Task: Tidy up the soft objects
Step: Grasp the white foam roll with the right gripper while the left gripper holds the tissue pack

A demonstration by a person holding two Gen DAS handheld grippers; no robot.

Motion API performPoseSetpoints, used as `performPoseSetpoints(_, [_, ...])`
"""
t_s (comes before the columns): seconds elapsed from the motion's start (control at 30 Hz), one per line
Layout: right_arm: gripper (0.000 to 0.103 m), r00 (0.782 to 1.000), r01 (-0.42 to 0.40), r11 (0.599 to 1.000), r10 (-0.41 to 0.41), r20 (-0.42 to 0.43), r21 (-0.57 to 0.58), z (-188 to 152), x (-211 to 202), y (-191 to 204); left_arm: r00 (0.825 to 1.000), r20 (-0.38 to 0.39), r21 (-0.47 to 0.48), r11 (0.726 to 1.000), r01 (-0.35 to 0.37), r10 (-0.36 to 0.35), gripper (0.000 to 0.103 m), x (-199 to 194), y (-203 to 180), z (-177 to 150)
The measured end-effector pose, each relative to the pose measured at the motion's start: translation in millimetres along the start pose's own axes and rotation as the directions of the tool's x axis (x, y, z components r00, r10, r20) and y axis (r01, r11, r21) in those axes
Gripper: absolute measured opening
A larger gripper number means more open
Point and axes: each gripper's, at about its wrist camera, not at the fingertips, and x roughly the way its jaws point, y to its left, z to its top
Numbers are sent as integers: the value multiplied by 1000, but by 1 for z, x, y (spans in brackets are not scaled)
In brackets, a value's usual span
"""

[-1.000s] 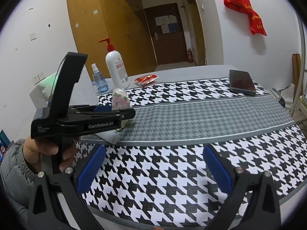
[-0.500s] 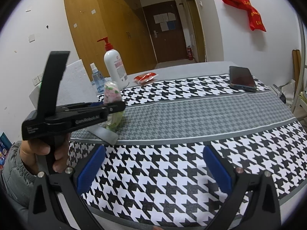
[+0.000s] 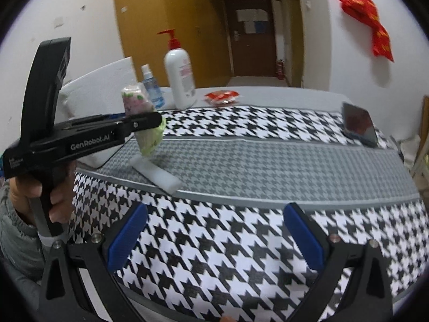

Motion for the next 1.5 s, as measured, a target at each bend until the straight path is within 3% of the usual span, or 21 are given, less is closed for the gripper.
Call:
performPoseSetpoints(0.33, [102, 983, -174, 969, 160, -89, -177, 26, 17, 29, 999, 42, 19, 999, 30, -31, 30, -25, 14, -9])
performPoseSetpoints(0.73, [68, 946, -269, 915, 192, -262, -301, 31, 70, 53, 998, 26, 14, 999, 53, -53, 30, -35, 32, -26])
performPoseSetpoints(1.0, [52, 931, -276, 908, 171, -322, -317, 35, 87, 56, 997, 16, 12, 997, 79, -79, 30, -34, 30, -25])
performPoseSetpoints(1.23, [37, 943, -228, 909, 118, -310, -348, 36, 90, 59, 996, 15, -8, 997, 83, -83, 30, -34, 33, -25])
performPoseSetpoints(1.27, [31, 943, -228, 910, 117, -312, -347, 36, 90, 60, 996, 15, -7, 997, 83, -83, 30, -34, 33, -26])
performPoseSetpoints(1.4, [25, 944, -212, 917, 102, -315, -338, 38, 96, 62, 995, 30, -17, 996, 90, -90, 30, -37, 37, -25])
performPoseSetpoints(1.5, [22, 936, -236, 928, 138, -324, -287, 39, 84, 59, 994, 41, -35, 994, 102, -100, 30, -40, 40, -25])
